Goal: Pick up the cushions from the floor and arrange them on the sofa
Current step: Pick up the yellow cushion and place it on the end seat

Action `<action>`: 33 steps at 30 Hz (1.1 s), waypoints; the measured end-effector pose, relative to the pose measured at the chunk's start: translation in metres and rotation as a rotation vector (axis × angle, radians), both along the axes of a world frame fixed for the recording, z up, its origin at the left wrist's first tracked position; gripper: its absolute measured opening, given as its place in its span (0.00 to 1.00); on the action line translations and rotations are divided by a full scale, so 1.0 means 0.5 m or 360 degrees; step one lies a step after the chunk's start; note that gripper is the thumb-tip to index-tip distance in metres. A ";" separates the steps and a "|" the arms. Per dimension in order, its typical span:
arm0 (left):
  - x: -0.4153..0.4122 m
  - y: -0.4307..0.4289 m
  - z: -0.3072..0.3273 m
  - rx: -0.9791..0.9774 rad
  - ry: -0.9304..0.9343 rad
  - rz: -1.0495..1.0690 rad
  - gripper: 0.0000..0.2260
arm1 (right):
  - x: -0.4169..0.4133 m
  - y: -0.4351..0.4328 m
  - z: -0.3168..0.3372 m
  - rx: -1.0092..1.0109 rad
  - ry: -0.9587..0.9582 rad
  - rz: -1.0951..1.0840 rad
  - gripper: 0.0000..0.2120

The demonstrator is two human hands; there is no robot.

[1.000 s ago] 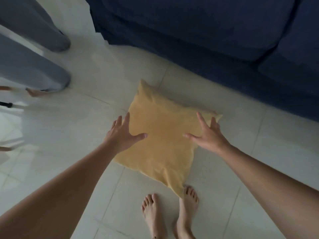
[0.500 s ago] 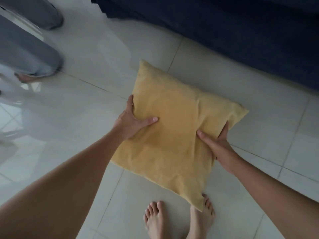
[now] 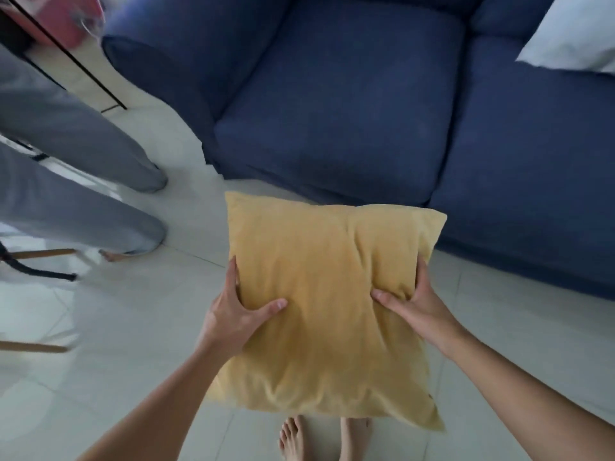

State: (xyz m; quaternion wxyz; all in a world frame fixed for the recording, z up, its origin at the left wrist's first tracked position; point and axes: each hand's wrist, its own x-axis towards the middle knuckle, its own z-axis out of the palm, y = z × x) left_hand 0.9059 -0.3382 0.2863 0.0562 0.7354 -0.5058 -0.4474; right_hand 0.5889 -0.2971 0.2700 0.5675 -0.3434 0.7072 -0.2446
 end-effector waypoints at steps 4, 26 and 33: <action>-0.050 -0.101 0.152 -0.0141 0.0122 0.0034 0.59 | -0.042 -0.098 0.159 -0.0204 0.0014 -0.0072 0.59; -0.321 -0.966 0.390 -0.0616 0.0262 -0.0486 0.59 | -0.281 -0.817 0.402 -0.0701 0.0423 -0.0340 0.58; -0.392 -1.169 0.352 -0.0636 0.0245 -0.0575 0.60 | -0.357 -1.024 0.355 -0.0815 0.0550 -0.0285 0.57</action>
